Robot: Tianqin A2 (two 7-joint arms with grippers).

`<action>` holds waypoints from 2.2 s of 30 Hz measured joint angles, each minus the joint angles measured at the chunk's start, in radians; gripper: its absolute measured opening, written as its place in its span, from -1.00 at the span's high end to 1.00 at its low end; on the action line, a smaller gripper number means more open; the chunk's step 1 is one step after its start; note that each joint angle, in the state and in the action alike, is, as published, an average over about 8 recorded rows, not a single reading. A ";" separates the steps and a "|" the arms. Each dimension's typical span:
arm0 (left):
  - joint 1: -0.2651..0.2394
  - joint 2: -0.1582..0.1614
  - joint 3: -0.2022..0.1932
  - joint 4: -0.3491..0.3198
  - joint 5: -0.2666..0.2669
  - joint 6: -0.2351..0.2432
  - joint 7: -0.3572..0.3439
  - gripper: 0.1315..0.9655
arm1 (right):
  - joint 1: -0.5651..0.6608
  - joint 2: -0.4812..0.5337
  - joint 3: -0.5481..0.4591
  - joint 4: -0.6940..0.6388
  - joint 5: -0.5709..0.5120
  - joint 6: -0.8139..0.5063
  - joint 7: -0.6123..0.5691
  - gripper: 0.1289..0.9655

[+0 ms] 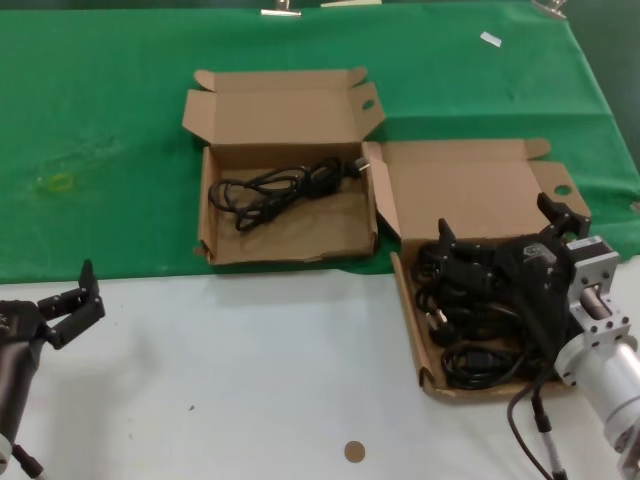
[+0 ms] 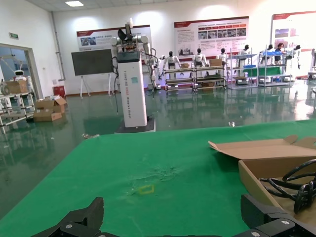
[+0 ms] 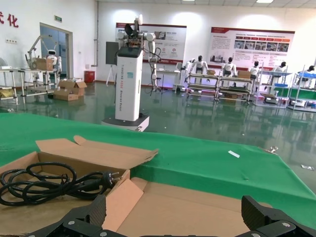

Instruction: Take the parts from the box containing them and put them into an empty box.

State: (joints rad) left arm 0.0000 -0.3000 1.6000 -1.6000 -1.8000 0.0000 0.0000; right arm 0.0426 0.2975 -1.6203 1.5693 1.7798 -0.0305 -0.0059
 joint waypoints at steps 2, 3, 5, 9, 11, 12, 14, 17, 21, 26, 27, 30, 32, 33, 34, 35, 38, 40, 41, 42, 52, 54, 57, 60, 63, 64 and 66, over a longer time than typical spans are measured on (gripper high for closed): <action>0.000 0.000 0.000 0.000 0.000 0.000 0.000 -1.00 | 0.000 0.000 0.000 0.000 0.000 0.000 0.000 -1.00; 0.000 0.000 0.000 0.000 0.000 0.000 0.000 -1.00 | 0.000 0.000 0.000 0.000 0.000 0.000 0.000 -1.00; 0.000 0.000 0.000 0.000 0.000 0.000 0.000 -1.00 | 0.000 0.000 0.000 0.000 0.000 0.000 0.000 -1.00; 0.000 0.000 0.000 0.000 0.000 0.000 0.000 -1.00 | 0.000 0.000 0.000 0.000 0.000 0.000 0.000 -1.00; 0.000 0.000 0.000 0.000 0.000 0.000 0.000 -1.00 | 0.000 0.000 0.000 0.000 0.000 0.000 0.000 -1.00; 0.000 0.000 0.000 0.000 0.000 0.000 0.000 -1.00 | 0.000 0.000 0.000 0.000 0.000 0.000 0.000 -1.00; 0.000 0.000 0.000 0.000 0.000 0.000 0.000 -1.00 | 0.000 0.000 0.000 0.000 0.000 0.000 0.000 -1.00; 0.000 0.000 0.000 0.000 0.000 0.000 0.000 -1.00 | 0.000 0.000 0.000 0.000 0.000 0.000 0.000 -1.00; 0.000 0.000 0.000 0.000 0.000 0.000 0.000 -1.00 | 0.000 0.000 0.000 0.000 0.000 0.000 0.000 -1.00; 0.000 0.000 0.000 0.000 0.000 0.000 0.000 -1.00 | 0.000 0.000 0.000 0.000 0.000 0.000 0.000 -1.00; 0.000 0.000 0.000 0.000 0.000 0.000 0.000 -1.00 | 0.000 0.000 0.000 0.000 0.000 0.000 0.000 -1.00; 0.000 0.000 0.000 0.000 0.000 0.000 0.000 -1.00 | 0.000 0.000 0.000 0.000 0.000 0.000 0.000 -1.00; 0.000 0.000 0.000 0.000 0.000 0.000 0.000 -1.00 | 0.000 0.000 0.000 0.000 0.000 0.000 0.000 -1.00; 0.000 0.000 0.000 0.000 0.000 0.000 0.000 -1.00 | 0.000 0.000 0.000 0.000 0.000 0.000 0.000 -1.00; 0.000 0.000 0.000 0.000 0.000 0.000 0.000 -1.00 | 0.000 0.000 0.000 0.000 0.000 0.000 0.000 -1.00; 0.000 0.000 0.000 0.000 0.000 0.000 0.000 -1.00 | 0.000 0.000 0.000 0.000 0.000 0.000 0.000 -1.00; 0.000 0.000 0.000 0.000 0.000 0.000 0.000 -1.00 | 0.000 0.000 0.000 0.000 0.000 0.000 0.000 -1.00; 0.000 0.000 0.000 0.000 0.000 0.000 0.000 -1.00 | 0.000 0.000 0.000 0.000 0.000 0.000 0.000 -1.00; 0.000 0.000 0.000 0.000 0.000 0.000 0.000 -1.00 | 0.000 0.000 0.000 0.000 0.000 0.000 0.000 -1.00; 0.000 0.000 0.000 0.000 0.000 0.000 0.000 -1.00 | 0.000 0.000 0.000 0.000 0.000 0.000 0.000 -1.00; 0.000 0.000 0.000 0.000 0.000 0.000 0.000 -1.00 | 0.000 0.000 0.000 0.000 0.000 0.000 0.000 -1.00; 0.000 0.000 0.000 0.000 0.000 0.000 0.000 -1.00 | 0.000 0.000 0.000 0.000 0.000 0.000 0.000 -1.00; 0.000 0.000 0.000 0.000 0.000 0.000 0.000 -1.00 | 0.000 0.000 0.000 0.000 0.000 0.000 0.000 -1.00; 0.000 0.000 0.000 0.000 0.000 0.000 0.000 -1.00 | 0.000 0.000 0.000 0.000 0.000 0.000 0.000 -1.00; 0.000 0.000 0.000 0.000 0.000 0.000 0.000 -1.00 | 0.000 0.000 0.000 0.000 0.000 0.000 0.000 -1.00; 0.000 0.000 0.000 0.000 0.000 0.000 0.000 -1.00 | 0.000 0.000 0.000 0.000 0.000 0.000 0.000 -1.00; 0.000 0.000 0.000 0.000 0.000 0.000 0.000 -1.00 | 0.000 0.000 0.000 0.000 0.000 0.000 0.000 -1.00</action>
State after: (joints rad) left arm 0.0000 -0.3000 1.6000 -1.6000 -1.8000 0.0000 0.0000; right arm 0.0426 0.2975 -1.6203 1.5692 1.7798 -0.0305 -0.0060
